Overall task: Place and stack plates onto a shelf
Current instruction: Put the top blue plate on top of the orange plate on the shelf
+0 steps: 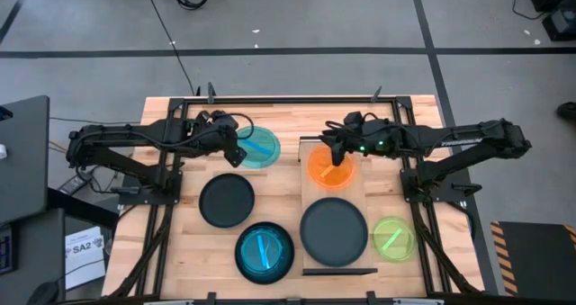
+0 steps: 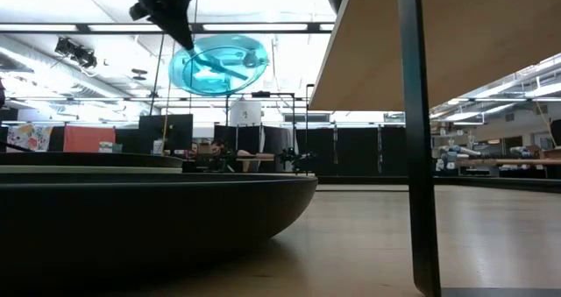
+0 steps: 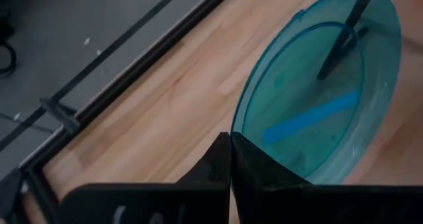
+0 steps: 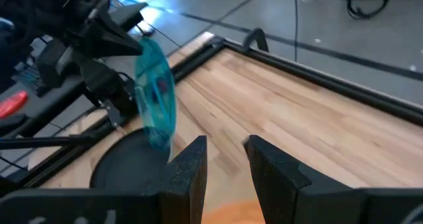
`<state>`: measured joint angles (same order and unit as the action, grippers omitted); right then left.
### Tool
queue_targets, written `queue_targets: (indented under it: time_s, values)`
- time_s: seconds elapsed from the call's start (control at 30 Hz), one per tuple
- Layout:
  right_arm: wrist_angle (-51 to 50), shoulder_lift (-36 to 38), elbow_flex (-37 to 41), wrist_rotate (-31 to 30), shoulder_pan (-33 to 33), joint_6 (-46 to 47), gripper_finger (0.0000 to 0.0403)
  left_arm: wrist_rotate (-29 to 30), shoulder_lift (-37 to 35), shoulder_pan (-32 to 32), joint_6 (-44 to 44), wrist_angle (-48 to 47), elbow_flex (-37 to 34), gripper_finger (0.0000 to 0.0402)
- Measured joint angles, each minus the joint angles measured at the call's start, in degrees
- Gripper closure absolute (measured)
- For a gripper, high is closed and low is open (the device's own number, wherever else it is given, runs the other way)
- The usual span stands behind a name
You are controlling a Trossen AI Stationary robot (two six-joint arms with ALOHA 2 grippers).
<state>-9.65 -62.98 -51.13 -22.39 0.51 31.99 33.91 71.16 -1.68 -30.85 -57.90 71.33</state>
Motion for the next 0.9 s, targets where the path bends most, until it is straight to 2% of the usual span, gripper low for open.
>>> queue_targets:
  time_s: [0.5,0.9]
  values:
    - [21.25,-12.75,0.01,-0.57,0.02,-11.56,0.0285,-0.66,0.0,-3.03,6.66,10.68,0.0,0.0397]
    - [29.22,-18.83,0.0,-0.66,0.11,-14.36,0.0285,-0.7,0.0,-3.03,6.66,11.41,0.0,0.0397]
